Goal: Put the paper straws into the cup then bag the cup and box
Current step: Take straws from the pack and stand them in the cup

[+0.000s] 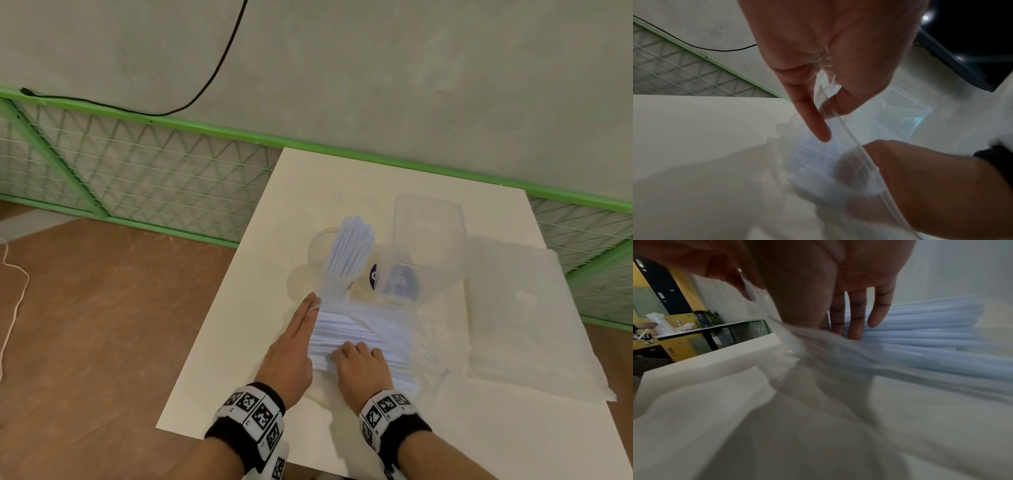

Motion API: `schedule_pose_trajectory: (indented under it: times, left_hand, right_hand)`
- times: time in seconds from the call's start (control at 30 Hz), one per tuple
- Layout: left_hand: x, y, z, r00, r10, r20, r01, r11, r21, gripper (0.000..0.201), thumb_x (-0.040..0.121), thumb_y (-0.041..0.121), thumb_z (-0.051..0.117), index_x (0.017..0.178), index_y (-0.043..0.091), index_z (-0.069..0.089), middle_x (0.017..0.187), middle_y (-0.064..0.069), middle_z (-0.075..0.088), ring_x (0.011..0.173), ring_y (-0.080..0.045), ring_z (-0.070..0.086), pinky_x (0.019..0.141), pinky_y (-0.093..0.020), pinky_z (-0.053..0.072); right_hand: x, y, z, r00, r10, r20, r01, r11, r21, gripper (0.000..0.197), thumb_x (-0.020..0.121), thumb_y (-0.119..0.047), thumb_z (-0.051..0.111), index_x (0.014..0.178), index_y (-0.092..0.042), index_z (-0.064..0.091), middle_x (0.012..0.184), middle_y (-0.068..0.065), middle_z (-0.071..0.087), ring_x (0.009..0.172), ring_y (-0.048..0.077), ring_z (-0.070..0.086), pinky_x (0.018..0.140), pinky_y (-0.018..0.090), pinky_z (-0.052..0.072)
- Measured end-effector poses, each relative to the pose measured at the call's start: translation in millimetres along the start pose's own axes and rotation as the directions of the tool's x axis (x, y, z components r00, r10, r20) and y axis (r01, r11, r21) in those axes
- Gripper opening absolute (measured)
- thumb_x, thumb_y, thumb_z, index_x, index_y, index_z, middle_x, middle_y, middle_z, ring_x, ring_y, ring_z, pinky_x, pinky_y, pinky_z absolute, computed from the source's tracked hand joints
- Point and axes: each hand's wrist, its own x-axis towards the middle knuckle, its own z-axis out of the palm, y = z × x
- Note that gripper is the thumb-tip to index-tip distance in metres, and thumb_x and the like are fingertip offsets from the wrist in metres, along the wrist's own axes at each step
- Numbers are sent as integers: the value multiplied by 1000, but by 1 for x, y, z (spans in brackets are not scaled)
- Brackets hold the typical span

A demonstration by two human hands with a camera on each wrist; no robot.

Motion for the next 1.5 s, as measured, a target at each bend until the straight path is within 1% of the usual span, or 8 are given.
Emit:
schedule_pose_trajectory:
  times: [0.33, 0.47, 0.7, 0.83, 0.97, 1.13, 1.33, 1.5]
  left_hand:
    - [-2, 5, 2, 1000, -19, -8, 19, 1000, -22, 100, 79, -17, 44, 156, 36, 6, 153, 41, -13, 116, -9, 57, 82, -32, 55]
    - [-3, 5, 2, 1000, -21, -8, 21, 999, -26, 100, 80, -17, 44, 156, 35, 7, 154, 40, -12, 120, -8, 54, 88, -32, 54]
    - [-5, 4, 3, 1000, -12, -8, 12, 999, -32, 99, 80, -16, 45, 156, 35, 7, 154, 40, -13, 126, -4, 49, 88, -28, 53]
    - [-4, 4, 3, 1000, -23, -14, 23, 999, -40, 99, 80, -16, 44, 156, 35, 8, 153, 41, -13, 125, -4, 50, 88, -28, 53]
    - [-4, 2, 2, 1000, -17, -21, 16, 999, -45, 99, 79, -17, 43, 156, 35, 9, 156, 38, -9, 128, -4, 49, 90, -29, 53]
    - [-4, 3, 1, 1000, -21, -14, 21, 999, -37, 99, 79, -16, 43, 156, 35, 8, 155, 39, -11, 126, -5, 50, 89, -30, 54]
    - [-4, 4, 0, 1000, -30, -7, 30, 999, -40, 100, 80, -16, 44, 156, 38, 6, 154, 41, -13, 119, -7, 55, 84, -31, 55]
    - [-3, 3, -2, 1000, -20, -13, 19, 999, -47, 99, 79, -16, 44, 155, 37, 9, 154, 40, -10, 124, -8, 52, 86, -30, 54]
  right_hand:
    - [3, -2, 3, 998, 38, 46, -39, 999, 27, 41, 94, -8, 45, 134, -17, 49, 135, 6, 47, 123, 30, 44, 101, 44, 32]
    - [7, -2, -1, 995, 55, 82, -54, 998, -19, 40, 90, -10, 49, 129, -15, 51, 133, 8, 49, 124, 31, 43, 103, 45, 32]
    - [-2, -2, 5, 998, 57, 35, -58, 998, 26, 40, 93, -10, 41, 133, -15, 44, 132, 8, 54, 122, 31, 47, 102, 46, 30]
    - [0, -1, 6, 998, 49, 41, -51, 998, 31, 40, 92, -9, 44, 131, -15, 48, 133, 7, 53, 121, 31, 46, 103, 45, 32]
    - [1, -2, 6, 999, 51, 16, -52, 997, 65, 43, 91, -10, 45, 134, -17, 42, 131, 6, 55, 120, 31, 48, 101, 45, 32]
    - [4, -2, 6, 998, 44, 47, -45, 998, 33, 40, 92, -10, 46, 131, -15, 50, 134, 6, 50, 122, 31, 45, 101, 44, 33]
    - [5, -3, 2, 995, 24, 97, -20, 999, -36, 36, 93, -20, 50, 128, -14, 52, 130, 8, 54, 120, 32, 49, 101, 46, 33]
    - [-4, 6, -2, 1000, 25, 16, -27, 992, 127, 37, 92, -37, 46, 125, -20, 43, 112, 0, 65, 104, 27, 61, 96, 42, 34]
